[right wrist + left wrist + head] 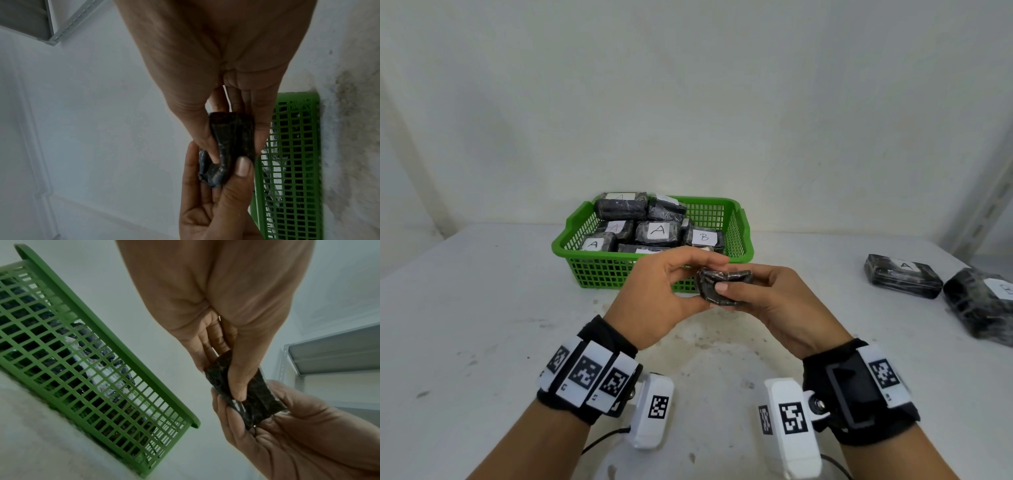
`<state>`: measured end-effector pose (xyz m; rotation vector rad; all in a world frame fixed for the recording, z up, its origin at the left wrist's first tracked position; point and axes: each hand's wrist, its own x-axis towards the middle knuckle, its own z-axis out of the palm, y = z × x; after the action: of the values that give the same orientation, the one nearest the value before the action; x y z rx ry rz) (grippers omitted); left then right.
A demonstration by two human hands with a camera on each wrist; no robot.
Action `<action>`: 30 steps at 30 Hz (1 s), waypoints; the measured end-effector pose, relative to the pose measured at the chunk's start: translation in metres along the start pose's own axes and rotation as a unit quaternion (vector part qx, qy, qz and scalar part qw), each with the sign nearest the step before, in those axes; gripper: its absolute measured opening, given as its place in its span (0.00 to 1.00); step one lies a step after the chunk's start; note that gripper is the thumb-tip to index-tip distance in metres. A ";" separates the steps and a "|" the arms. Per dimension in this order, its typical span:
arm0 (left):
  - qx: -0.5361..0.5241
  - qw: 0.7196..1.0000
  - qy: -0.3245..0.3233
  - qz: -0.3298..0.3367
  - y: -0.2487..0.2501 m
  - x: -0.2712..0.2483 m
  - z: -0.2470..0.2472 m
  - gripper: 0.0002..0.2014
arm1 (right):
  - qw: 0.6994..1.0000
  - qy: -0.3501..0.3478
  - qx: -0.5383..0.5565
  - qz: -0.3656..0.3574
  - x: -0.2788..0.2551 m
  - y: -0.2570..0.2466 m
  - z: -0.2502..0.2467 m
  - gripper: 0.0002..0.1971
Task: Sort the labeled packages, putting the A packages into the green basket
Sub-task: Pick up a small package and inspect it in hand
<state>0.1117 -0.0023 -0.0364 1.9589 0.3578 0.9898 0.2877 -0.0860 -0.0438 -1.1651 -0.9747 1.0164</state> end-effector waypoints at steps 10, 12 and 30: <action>0.023 1.000 0.008 -0.005 -0.004 0.001 -0.005 0.21 | 1.000 0.018 -0.025 -0.002 -0.001 -0.005 -0.005 0.13; 0.030 0.999 0.012 -0.002 -0.005 0.001 -0.004 0.18 | 1.000 0.012 -0.025 0.005 0.000 -0.004 -0.003 0.13; -0.011 1.000 0.019 -0.012 -0.004 0.001 -0.007 0.18 | 1.000 -0.016 -0.002 0.018 -0.006 -0.014 -0.004 0.19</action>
<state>0.1077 0.0044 -0.0367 1.9141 0.3891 1.0131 0.2916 -0.0941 -0.0308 -1.1770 -0.9839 1.0655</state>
